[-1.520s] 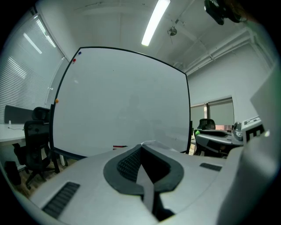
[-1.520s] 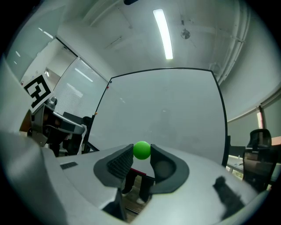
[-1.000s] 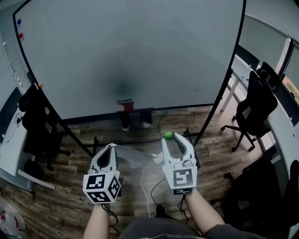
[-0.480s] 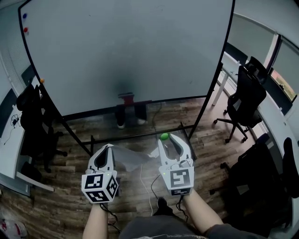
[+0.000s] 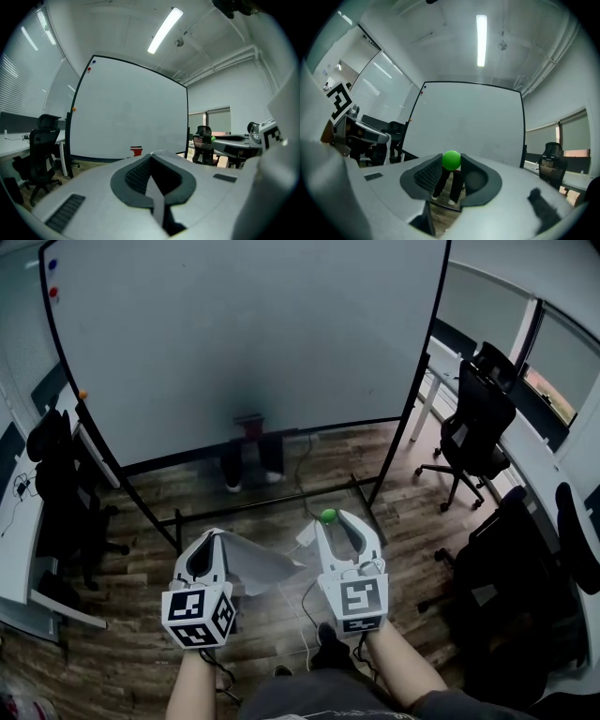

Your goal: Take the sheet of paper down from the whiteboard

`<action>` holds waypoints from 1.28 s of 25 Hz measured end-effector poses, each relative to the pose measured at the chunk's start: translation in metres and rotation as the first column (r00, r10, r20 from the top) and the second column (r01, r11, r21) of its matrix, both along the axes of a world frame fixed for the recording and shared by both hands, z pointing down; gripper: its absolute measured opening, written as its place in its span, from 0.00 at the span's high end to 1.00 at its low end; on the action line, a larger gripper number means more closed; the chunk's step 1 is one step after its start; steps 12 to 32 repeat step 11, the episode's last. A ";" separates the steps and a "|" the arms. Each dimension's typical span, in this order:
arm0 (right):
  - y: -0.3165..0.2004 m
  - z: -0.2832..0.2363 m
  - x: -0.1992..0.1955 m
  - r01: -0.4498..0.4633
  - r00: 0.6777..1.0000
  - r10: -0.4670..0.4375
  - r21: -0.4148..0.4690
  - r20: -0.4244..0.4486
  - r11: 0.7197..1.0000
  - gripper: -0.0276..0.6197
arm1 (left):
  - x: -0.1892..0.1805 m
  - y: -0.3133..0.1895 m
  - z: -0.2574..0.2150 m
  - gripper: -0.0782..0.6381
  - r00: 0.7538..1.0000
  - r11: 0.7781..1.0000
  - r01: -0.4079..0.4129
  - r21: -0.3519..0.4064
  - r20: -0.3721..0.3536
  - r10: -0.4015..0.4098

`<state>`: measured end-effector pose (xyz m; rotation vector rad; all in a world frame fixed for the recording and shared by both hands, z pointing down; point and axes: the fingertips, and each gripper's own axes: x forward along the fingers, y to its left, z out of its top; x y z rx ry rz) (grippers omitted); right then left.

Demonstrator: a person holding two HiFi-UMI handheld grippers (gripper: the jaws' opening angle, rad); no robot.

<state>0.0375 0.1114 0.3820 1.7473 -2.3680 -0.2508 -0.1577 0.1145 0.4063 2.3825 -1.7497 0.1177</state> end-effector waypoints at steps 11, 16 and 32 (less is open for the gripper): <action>0.027 0.009 -0.023 0.009 1.000 -0.009 -0.017 -0.005 1.000 0.77 | -0.009 0.018 0.006 0.88 0.999 0.999 -0.039 0.000 -0.008 0.039; 0.027 0.009 -0.023 0.009 1.000 -0.009 -0.017 -0.005 1.000 0.77 | -0.009 0.018 0.006 0.88 0.999 0.999 -0.039 0.000 -0.008 0.039; 0.027 0.009 -0.023 0.009 1.000 -0.009 -0.017 -0.005 1.000 0.77 | -0.009 0.018 0.006 0.88 0.999 0.999 -0.039 0.000 -0.008 0.039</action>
